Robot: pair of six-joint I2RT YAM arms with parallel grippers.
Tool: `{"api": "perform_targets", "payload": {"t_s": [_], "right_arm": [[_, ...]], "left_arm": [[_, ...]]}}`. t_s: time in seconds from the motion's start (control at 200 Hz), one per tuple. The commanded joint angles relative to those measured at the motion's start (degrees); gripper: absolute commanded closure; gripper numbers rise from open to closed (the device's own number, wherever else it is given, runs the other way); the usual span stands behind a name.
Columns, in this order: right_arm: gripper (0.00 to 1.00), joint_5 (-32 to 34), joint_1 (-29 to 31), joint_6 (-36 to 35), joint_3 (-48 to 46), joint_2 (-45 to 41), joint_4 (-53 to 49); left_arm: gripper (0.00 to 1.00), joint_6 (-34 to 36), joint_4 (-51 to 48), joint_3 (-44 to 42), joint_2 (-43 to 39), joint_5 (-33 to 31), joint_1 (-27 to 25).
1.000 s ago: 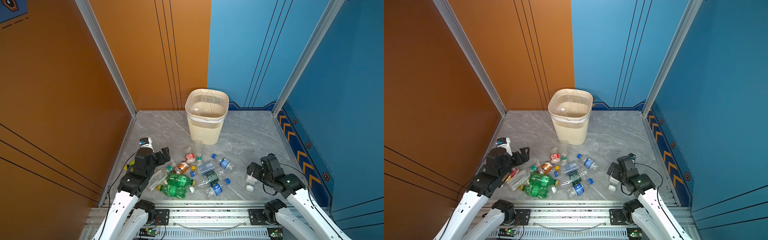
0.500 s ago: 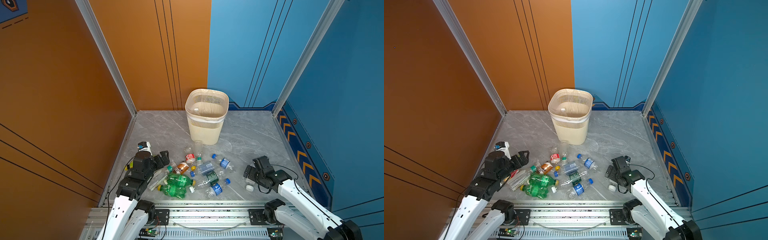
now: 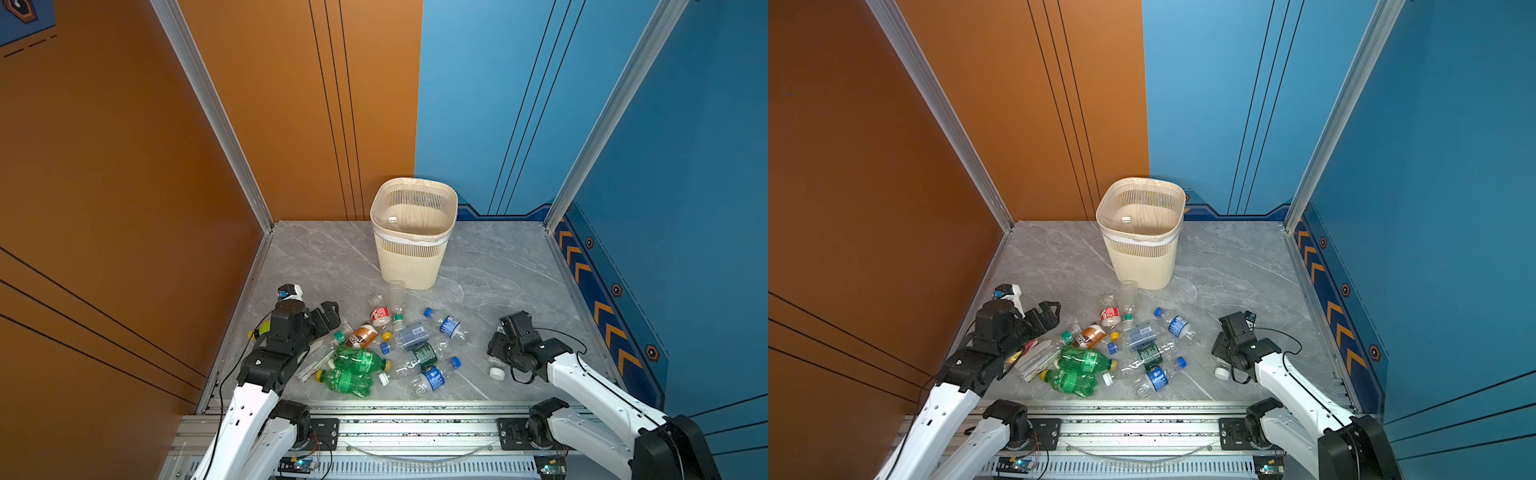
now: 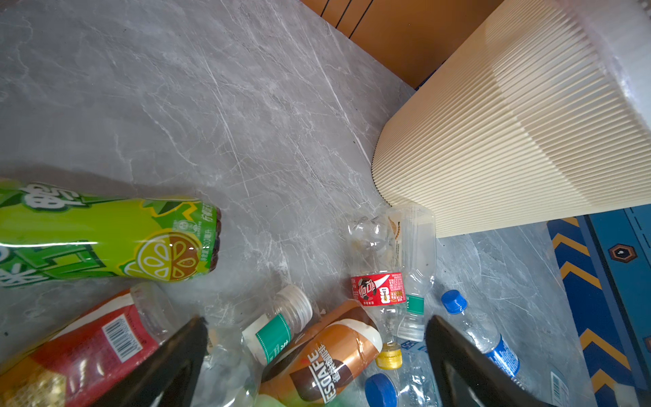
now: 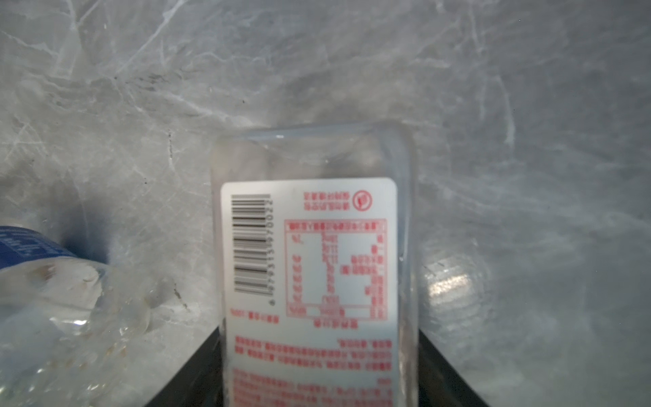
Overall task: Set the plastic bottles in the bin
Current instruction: 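Lower the left gripper to the pile while the right gripper grasps the flat bottle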
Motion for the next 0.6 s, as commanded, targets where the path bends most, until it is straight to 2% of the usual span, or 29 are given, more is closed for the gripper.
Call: {"api": "perform_targets", "payload": {"t_s": [0.0,0.175,0.28,0.431,0.596], "right_arm": [[0.36,1.3,-0.1,-1.6,1.0,-0.6,0.1],[0.37,4.6,-0.6,-5.1,8.0,-5.5,-4.5],[0.36,5.4,-0.9,-7.9,15.9,-5.7,-7.2],[0.37,6.5,-0.5,-11.2,29.4,-2.3,-6.2],[0.37,6.8,2.1,-15.0,46.7,7.4,-0.4]], "left_arm": [[0.02,-1.0,-0.3,-1.1,-0.4,0.0,0.5],[0.02,-1.5,-1.1,-1.2,-0.8,-0.1,0.9],[0.02,-2.0,-1.7,-1.7,-1.3,0.3,0.9],[0.02,-2.9,-2.4,-2.7,-3.0,0.2,1.0],[0.02,-3.4,-2.4,-3.6,-3.9,0.5,1.5]]}}
